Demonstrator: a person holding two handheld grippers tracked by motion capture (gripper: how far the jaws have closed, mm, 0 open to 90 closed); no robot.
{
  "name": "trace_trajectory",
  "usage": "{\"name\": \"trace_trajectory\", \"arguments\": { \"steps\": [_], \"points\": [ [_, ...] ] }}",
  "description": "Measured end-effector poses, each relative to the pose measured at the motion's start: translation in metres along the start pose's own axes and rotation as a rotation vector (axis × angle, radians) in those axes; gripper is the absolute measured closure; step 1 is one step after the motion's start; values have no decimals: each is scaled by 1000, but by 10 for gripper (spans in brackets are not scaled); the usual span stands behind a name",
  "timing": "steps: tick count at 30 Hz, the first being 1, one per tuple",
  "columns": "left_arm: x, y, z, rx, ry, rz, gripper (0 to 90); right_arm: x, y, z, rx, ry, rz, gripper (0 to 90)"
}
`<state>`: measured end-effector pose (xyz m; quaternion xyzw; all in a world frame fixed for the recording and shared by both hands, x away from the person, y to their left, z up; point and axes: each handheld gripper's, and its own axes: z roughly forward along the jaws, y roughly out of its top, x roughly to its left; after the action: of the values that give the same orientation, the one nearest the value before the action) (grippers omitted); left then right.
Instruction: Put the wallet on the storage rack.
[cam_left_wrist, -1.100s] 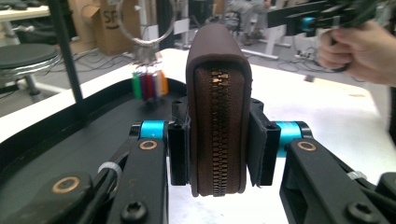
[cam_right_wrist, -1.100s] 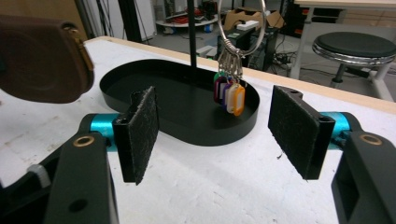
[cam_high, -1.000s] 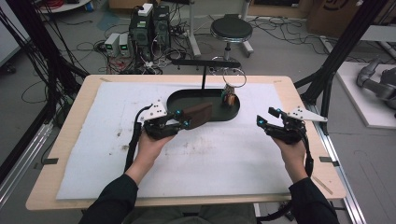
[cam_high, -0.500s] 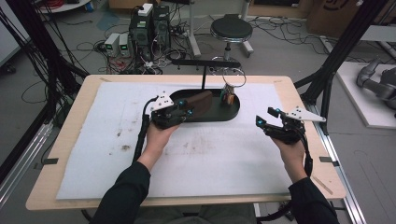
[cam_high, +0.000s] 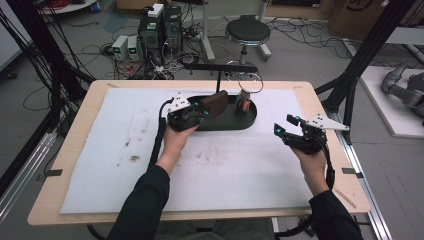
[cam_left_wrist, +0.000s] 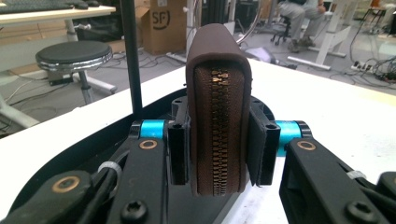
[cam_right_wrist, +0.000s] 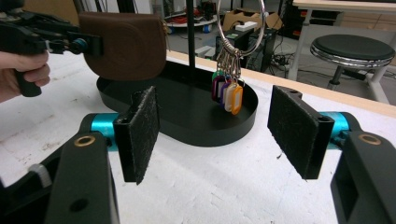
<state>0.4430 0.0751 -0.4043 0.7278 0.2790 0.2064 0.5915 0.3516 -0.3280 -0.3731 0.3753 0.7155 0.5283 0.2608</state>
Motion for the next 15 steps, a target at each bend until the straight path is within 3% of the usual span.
{"name": "trace_trajectory", "arguments": {
  "steps": [15],
  "points": [
    [2, -5, 25, 49, 29, -16, 660, 0, 0, -1, -1, 4, 3, 347]
  ]
}}
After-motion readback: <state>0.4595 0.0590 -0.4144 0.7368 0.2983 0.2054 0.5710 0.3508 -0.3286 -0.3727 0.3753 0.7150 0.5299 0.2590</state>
